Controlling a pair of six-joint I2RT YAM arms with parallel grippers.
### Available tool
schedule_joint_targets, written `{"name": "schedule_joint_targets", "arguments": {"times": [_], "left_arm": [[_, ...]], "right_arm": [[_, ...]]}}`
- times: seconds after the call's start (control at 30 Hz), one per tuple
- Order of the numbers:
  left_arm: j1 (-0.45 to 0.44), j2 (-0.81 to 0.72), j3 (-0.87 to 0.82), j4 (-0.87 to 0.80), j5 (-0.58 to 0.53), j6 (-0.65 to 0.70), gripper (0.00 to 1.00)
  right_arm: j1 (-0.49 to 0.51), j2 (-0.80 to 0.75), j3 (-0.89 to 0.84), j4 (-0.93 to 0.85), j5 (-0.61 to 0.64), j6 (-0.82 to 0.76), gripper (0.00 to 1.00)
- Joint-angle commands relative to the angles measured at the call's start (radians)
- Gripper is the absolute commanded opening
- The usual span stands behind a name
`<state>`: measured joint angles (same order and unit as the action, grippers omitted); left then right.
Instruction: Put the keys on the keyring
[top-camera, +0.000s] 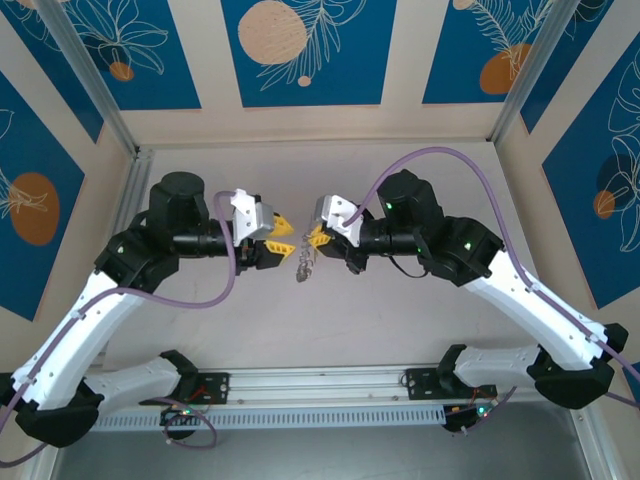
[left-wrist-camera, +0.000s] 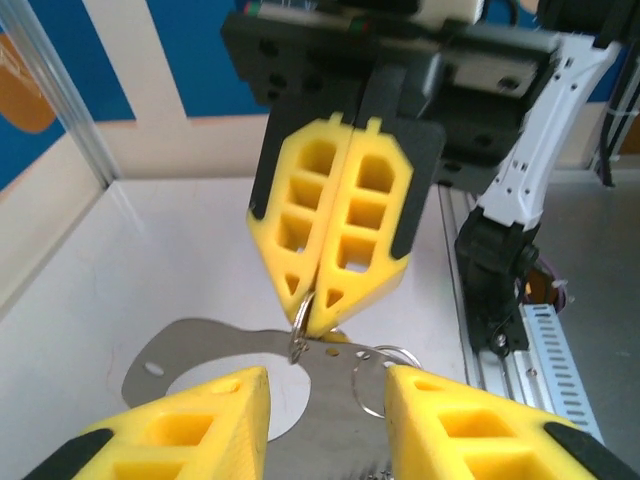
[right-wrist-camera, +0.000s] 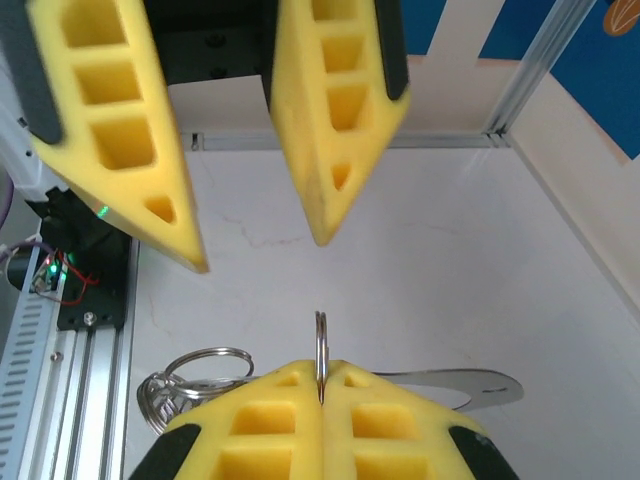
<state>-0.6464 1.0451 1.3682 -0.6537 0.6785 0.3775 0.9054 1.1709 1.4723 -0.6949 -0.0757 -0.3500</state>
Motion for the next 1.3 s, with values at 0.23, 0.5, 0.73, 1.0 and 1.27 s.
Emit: {"name": "schedule_joint_targets", "arguments": {"times": [0.23, 0.5, 0.73, 1.0, 1.27], "left_arm": [[-0.014, 0.037, 0.027, -0.038, -0.01, 0.052, 0.35], [-0.024, 0.069, 0.018, -0.017, 0.002, 0.048, 0.33], [-0.024, 0.079, 0.017, -0.005, 0.009, 0.044, 0.0], [-0.023, 0.017, -0.066, 0.202, 0.075, -0.077, 0.0], [-0.018, -0.017, -0.142, 0.407, 0.147, -0.216, 0.0]], "right_arm": [[0.034, 0.058, 0.103, -0.096, 0.019, -0.055, 0.0], [0.043, 0.076, 0.122, -0.097, 0.003, -0.059, 0.0], [0.04, 0.07, 0.113, -0.08, -0.014, -0.058, 0.0], [0.016, 0.019, 0.038, -0.023, -0.058, -0.009, 0.0], [-0.005, -0.068, -0.073, 0.091, -0.12, 0.045, 0.11]]}}
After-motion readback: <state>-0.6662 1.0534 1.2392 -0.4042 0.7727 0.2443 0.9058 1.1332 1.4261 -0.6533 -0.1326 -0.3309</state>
